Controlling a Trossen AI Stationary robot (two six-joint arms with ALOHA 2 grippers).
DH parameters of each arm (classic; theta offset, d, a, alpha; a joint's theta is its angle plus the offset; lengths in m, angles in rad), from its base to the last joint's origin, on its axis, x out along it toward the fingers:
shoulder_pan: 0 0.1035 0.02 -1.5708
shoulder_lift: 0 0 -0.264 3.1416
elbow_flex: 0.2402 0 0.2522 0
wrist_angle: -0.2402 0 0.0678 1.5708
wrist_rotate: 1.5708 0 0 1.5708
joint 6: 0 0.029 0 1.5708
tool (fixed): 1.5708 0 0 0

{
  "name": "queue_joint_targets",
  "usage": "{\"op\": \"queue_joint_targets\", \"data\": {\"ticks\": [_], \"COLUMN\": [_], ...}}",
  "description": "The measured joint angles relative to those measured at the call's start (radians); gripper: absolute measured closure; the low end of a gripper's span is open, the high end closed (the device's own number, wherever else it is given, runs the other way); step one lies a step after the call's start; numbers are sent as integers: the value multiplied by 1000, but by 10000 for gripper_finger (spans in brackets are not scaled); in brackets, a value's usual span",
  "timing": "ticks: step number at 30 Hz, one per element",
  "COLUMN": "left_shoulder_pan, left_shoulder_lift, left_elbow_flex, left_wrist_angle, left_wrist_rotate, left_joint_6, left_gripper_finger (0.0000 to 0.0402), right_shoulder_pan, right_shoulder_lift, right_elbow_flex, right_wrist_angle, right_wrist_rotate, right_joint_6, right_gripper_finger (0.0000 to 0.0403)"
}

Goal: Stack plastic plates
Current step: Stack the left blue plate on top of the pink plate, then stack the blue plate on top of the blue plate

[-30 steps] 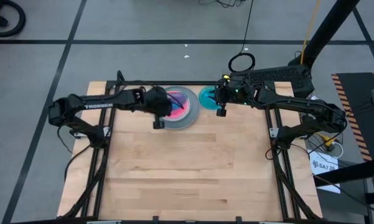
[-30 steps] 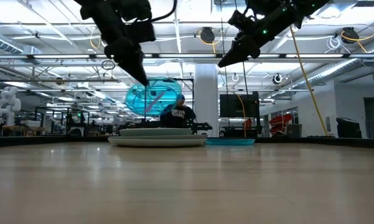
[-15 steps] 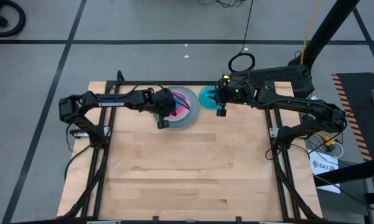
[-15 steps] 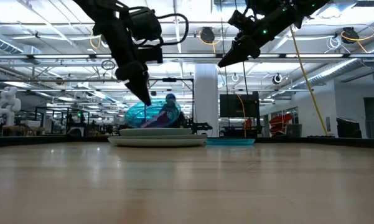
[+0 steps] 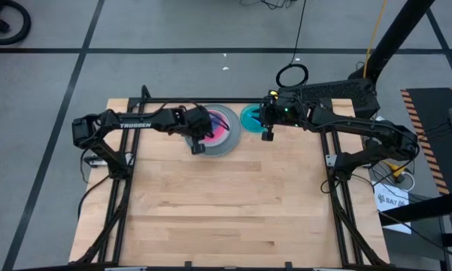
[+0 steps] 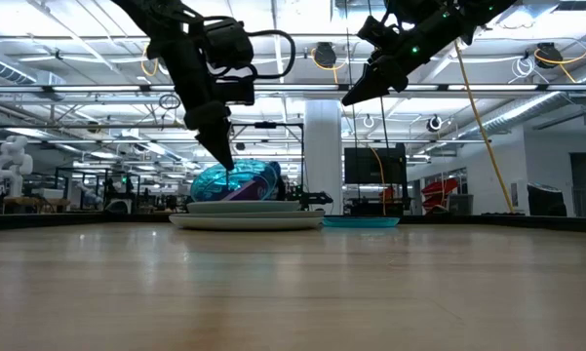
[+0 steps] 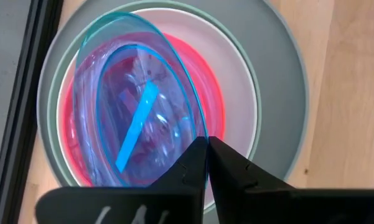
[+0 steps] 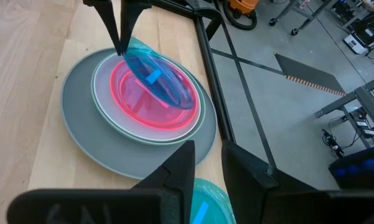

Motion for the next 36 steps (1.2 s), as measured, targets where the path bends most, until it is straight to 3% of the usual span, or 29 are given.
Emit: {"op": "queue_joint_targets", "data": {"ticks": [11, 21, 24, 30, 36], "left_shoulder_pan": [17, 16, 18, 57, 127], "left_shoulder_lift": [0, 0, -7, -63, -137], "left_elbow_flex": [0, 0, 0, -6, -71], "left_wrist_angle": [0, -25, -58, -48, -44], "left_wrist_rotate": [0, 0, 17, 186, 211], "left_joint_6": [-29, 17, 63, 130, 189], "left_gripper_finger": [322, 318, 318, 318, 318], "right_shoulder_pan": [0, 0, 0, 0, 0], "right_shoulder_lift": [0, 0, 0, 0, 13], "right_elbow_flex": [0, 0, 0, 0, 0], "right_wrist_angle": [0, -23, -26, -27, -41], "right_wrist_rotate": [0, 0, 0, 2, 94], "right_joint_6": [4, 64, 133, 325, 522], "right_gripper_finger": [330, 330, 330, 330, 330]}}
